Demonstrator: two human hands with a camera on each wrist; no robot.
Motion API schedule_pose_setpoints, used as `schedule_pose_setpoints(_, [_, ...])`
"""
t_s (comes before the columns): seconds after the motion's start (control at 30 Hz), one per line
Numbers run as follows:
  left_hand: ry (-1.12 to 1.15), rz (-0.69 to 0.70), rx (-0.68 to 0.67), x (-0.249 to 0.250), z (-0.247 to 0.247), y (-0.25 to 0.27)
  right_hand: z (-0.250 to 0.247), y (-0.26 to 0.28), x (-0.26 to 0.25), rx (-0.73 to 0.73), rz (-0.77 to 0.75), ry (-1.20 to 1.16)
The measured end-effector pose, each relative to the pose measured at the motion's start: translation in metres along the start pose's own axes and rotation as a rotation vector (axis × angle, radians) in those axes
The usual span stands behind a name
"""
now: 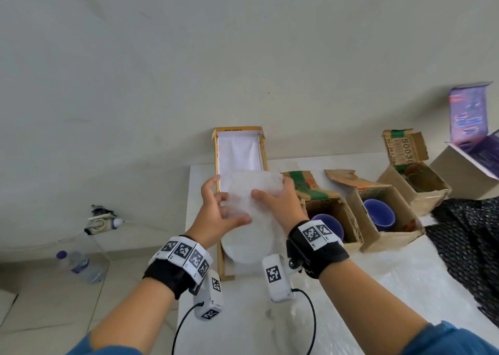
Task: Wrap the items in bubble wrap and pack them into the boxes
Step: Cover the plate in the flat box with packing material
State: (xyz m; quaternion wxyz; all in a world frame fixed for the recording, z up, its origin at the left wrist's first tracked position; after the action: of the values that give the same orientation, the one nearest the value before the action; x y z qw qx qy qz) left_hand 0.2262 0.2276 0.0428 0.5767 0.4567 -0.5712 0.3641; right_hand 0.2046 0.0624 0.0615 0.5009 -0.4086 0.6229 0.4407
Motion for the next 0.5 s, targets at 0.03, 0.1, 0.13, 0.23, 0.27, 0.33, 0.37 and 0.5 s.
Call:
schedule_pose_setpoints(0.03, [-0.058, 0.037, -0.003, -0.001, -0.001, 0.002, 0.001, 0.0, 0.0, 0.015, -0.021, -0.018])
schedule_pose_setpoints(0.1, [-0.166, 0.138, 0.017, 0.002, -0.006, 0.003, 0.004, 0.002, -0.005, 0.034, -0.058, -0.047])
schedule_pose_setpoints(0.13, [-0.209, 0.203, 0.028, 0.004, -0.008, 0.003, 0.005, 0.004, -0.008, 0.044, -0.074, -0.068])
schedule_pose_setpoints(0.23, [-0.357, 0.378, 0.062, 0.008, -0.012, 0.007, 0.006, 0.01, -0.009, 0.066, -0.159, -0.038])
schedule_pose_setpoints(0.27, [-0.376, 0.409, 0.074, 0.007, -0.012, 0.01, 0.006, 0.013, -0.009, 0.066, -0.197, 0.023])
schedule_pose_setpoints(0.33, [-0.396, 0.42, 0.101, 0.0, -0.013, 0.013, 0.009, 0.019, -0.004, 0.036, -0.257, 0.161])
schedule_pose_setpoints(0.37, [-0.422, 0.424, 0.12, -0.006, -0.014, 0.014, 0.012, 0.022, 0.003, -0.004, -0.276, 0.247])
schedule_pose_setpoints(0.5, [-0.622, 0.464, 0.197, -0.036, -0.019, 0.019, 0.025, 0.031, 0.051, -0.238, -0.35, 0.737])
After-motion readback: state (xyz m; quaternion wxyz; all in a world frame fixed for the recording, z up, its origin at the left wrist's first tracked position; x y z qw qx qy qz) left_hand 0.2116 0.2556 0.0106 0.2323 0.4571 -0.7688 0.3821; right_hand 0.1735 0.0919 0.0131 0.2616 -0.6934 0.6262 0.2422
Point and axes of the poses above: each hand's wrist, its own y-axis away from the middle knuckle, its own z-axis out of the palm, x = y × z, the point moved 6 cm from there along -y, towards the middle knuckle, and after that the axes turned 4 degrees about -z, right-handed, at the moved point
